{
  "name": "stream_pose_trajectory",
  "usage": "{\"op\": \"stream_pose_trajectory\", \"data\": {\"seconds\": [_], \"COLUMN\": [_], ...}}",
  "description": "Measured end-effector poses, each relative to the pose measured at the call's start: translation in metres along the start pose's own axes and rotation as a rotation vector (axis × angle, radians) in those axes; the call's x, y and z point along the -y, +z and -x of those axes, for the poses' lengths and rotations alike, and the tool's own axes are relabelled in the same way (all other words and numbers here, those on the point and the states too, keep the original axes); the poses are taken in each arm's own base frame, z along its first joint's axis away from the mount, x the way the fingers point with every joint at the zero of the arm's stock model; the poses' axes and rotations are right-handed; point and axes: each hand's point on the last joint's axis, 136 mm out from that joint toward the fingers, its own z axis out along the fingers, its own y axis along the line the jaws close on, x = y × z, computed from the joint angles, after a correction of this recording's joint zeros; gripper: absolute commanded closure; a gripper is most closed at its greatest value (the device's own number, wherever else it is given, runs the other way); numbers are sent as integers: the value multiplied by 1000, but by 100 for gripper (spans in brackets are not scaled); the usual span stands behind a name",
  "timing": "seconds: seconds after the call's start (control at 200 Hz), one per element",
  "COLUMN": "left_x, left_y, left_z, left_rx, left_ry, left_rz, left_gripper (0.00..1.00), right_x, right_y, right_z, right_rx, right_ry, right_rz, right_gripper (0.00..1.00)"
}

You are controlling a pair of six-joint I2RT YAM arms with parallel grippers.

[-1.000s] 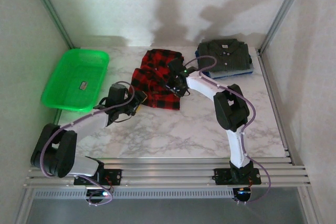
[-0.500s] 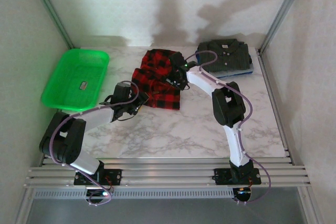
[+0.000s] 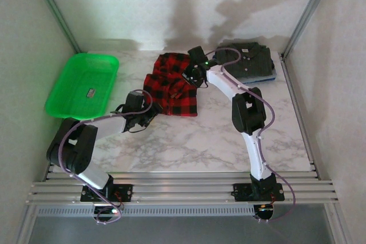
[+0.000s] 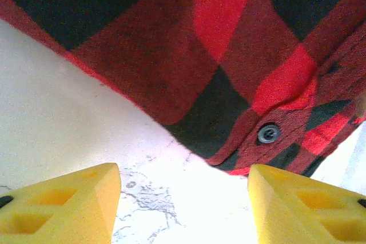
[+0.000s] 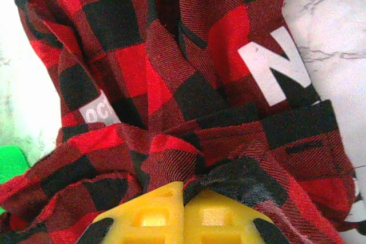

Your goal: Fold and stack the long sleeve shirts

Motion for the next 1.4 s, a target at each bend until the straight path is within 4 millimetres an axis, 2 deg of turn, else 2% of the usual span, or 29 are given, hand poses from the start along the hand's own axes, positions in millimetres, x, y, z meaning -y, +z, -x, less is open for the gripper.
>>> {"op": "stream_pose_trajectory", "data": {"seconds": [0.035, 0.2, 0.345, 0.475, 0.611, 0.666, 0.706, 0.761, 0.771, 0.781, 0.801, 0.841, 0.891, 1.061, 1.241, 1.401], "left_x": [-1, -2, -2, 1, 3, 3, 3, 3, 3, 3, 3, 3, 3, 4, 3, 0], "left_y": [1, 9, 14, 14, 14, 14, 14, 14, 14, 14, 14, 14, 14, 16, 20, 22], "left_z": [-1, -3, -7, -9, -9, -9, -9, -9, -9, -9, -9, -9, -9, -14, -17, -16], "left_rx": [-3, -17, -30, -32, -32, -33, -32, -32, -32, -33, -32, -33, -32, -42, -42, -40], "left_ry": [3, 22, 35, 45, 50, 51, 51, 51, 51, 51, 51, 51, 51, 60, 69, 66], "left_rz": [5, 17, 25, 19, 16, 16, 16, 16, 16, 16, 16, 16, 16, 18, 37, 57], "left_gripper": [40, 40, 40, 40, 40, 40, 40, 40, 40, 40, 40, 40, 41, 41, 41, 41], "right_x": [-2, -3, -3, -11, -10, -10, -10, -6, -5, -4, -2, 4, 13, 40, 45, 47], "right_y": [3, 21, 26, 14, -24, -44, -58, -75, -77, -79, -82, -86, -83, -42, -10, 10], "right_z": [2, 5, 3, 4, -1, -4, -6, -11, -12, -13, -15, -21, -27, -56, -81, -85], "right_rx": [-3, -34, -51, -40, -25, -16, -10, -3, -3, -3, -4, -10, -22, -105, -164, -183], "right_ry": [9, 65, 77, 20, -48, -72, -84, -103, -99, -106, -106, -108, -103, -80, -75, -59], "right_rz": [8, 34, 45, 78, 84, 92, 102, 114, 115, 115, 117, 117, 112, 51, 32, 14], "right_gripper": [96, 61, 44, 36, 34, 38, 44, 67, 69, 76, 83, 92, 98, 100, 100, 100]}}
